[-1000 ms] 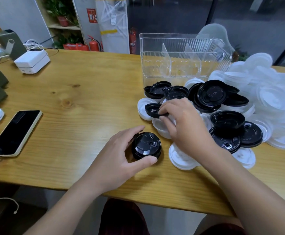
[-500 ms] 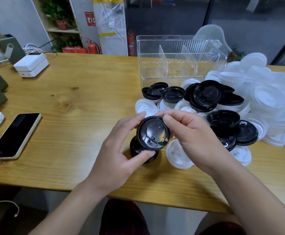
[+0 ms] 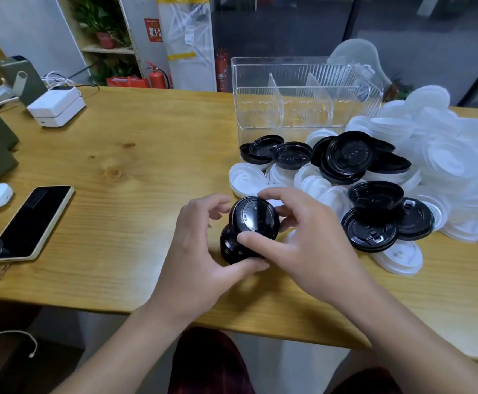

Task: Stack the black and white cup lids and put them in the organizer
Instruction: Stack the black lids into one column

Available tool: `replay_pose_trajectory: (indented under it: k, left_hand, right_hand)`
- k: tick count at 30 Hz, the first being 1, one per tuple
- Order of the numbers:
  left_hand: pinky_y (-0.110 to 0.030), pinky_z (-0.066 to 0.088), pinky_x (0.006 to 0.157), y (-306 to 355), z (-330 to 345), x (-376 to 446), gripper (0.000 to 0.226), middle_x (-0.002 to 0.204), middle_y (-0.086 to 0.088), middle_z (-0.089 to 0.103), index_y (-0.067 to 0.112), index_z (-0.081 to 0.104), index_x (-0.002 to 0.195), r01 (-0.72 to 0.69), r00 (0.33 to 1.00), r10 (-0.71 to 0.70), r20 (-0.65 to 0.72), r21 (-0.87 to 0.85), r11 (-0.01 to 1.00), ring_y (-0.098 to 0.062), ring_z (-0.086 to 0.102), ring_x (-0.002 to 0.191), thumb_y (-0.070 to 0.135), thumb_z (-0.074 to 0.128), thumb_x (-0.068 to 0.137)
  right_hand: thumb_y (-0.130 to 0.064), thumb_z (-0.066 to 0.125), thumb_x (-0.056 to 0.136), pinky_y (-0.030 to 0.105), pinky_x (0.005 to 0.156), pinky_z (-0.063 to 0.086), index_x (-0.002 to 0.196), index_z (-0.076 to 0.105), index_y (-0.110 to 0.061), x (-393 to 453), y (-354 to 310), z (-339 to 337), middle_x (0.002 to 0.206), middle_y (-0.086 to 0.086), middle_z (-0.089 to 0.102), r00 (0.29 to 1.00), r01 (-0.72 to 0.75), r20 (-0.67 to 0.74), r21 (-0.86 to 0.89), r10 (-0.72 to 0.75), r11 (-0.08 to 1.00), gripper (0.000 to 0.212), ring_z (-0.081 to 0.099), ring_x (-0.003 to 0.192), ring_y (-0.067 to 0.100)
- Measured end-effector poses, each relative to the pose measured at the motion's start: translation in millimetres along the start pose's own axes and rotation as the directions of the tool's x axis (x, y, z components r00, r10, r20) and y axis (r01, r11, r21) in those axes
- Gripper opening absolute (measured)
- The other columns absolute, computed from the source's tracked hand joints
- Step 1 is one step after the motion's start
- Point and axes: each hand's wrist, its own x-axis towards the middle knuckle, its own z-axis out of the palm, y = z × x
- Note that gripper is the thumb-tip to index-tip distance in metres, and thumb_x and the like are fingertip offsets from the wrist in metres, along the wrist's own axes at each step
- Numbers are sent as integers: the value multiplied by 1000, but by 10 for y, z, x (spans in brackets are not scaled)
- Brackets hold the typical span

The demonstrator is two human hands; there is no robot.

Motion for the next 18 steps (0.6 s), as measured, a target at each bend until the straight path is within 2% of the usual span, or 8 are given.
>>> replay_pose_trajectory:
  k: [2,4,5,8,10,14,18]
  left_hand:
    - [-16,37,108,-62,-86,7,118,145,24,52,49,37,155,80,986,-84,141,33,996,-8,48,141,53,106,59]
    - [-23,38,114,-106,-122,25,125,146,30,49,60,26,157,128,963,-140,229,66,990,1,43,144,60,104,59]
    - [-29,40,116,-120,-118,37,127,145,31,50,62,23,158,138,957,-153,245,77,987,0,44,143,60,103,60]
    - [-43,44,118,-133,-78,67,124,139,26,58,61,20,159,141,954,-160,252,90,986,-10,54,136,61,100,64]
    - [-44,45,117,-133,-67,67,120,139,25,62,60,20,160,141,954,-159,254,88,986,-11,55,135,63,96,67]
    - [-43,44,117,-160,-75,60,119,140,29,63,59,19,162,158,949,-173,265,77,984,-10,54,139,60,96,71]
    - [-45,43,119,-195,-108,66,122,139,34,63,59,19,163,172,936,-187,298,76,982,-12,54,142,57,96,69]
  right_hand:
    - [-52,88,83,16,97,52,139,65,-34,20,68,-33,130,-22,62,999,27,23,-20,-26,999,63,65,116,-2]
    - [-52,86,86,18,102,52,147,61,-33,37,103,-46,132,-22,59,996,39,83,-59,-34,997,68,63,120,-2]
    - [-53,84,87,19,104,50,152,56,-34,44,104,-43,134,-22,59,992,48,118,-101,-36,994,74,61,122,-2]
    - [-53,79,89,23,103,48,163,38,-37,64,82,-11,142,-23,61,978,108,200,-240,-59,965,86,59,124,-1]
    - [-52,76,92,23,98,47,165,33,-37,73,90,19,145,-20,61,964,165,248,-292,-92,942,86,61,121,4]
    - [-58,62,95,39,112,46,166,29,-34,88,192,96,153,-10,58,937,226,328,-320,-116,920,82,54,137,14]
    - [-61,57,97,39,119,37,164,32,-36,106,248,124,151,-12,55,930,238,347,-305,-126,922,76,47,140,17]
